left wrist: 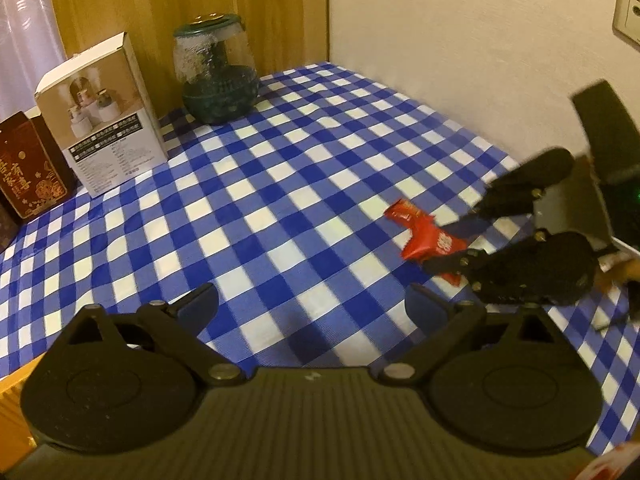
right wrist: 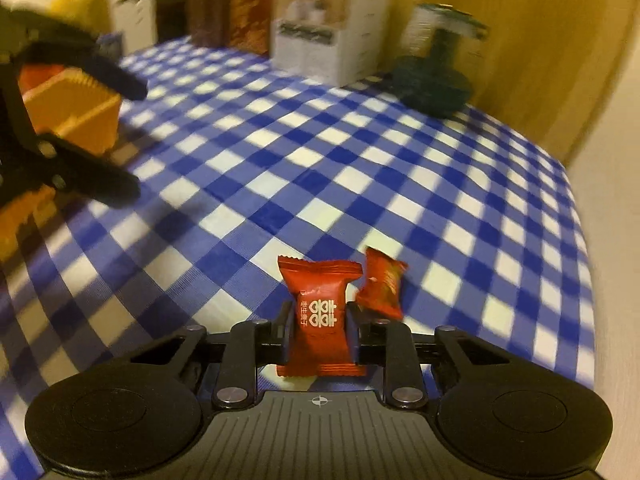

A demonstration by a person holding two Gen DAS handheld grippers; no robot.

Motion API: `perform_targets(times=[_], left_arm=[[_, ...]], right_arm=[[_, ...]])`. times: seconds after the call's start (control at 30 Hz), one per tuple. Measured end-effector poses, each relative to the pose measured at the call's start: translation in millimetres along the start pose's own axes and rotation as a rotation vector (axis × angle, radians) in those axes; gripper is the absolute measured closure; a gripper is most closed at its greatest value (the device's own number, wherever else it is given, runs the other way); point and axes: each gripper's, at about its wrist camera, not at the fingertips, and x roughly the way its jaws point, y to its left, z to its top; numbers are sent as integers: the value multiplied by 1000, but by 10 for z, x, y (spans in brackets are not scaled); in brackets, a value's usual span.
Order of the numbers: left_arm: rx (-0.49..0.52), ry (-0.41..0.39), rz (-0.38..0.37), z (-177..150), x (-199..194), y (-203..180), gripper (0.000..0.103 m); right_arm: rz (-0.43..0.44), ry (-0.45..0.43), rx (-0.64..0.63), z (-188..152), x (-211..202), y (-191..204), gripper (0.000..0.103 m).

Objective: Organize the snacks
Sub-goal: 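Close the right tool on the red wrapped candy packet, then grasp the small red candy with the left tool while the right tool holds its packet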

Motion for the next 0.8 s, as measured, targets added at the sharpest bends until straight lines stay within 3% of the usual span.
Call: perform_targets(times=[0.23, 0.43, 0.57, 0.8], left_arm=[[-75, -44, -14, 101, 118, -256, 4], [-200, -71, -47, 184, 336, -433, 7], [-301, -54, -71, 243, 544, -496, 15], [-454, -26, -85, 276, 909, -516, 40]], right_arm=[[-70, -40, 344, -353, -343, -326, 77], [-163, -36, 454, -541, -437, -551, 77], [-195, -55, 532, -633, -478, -717, 77], [-214, -87, 562, -656, -485, -824, 77]])
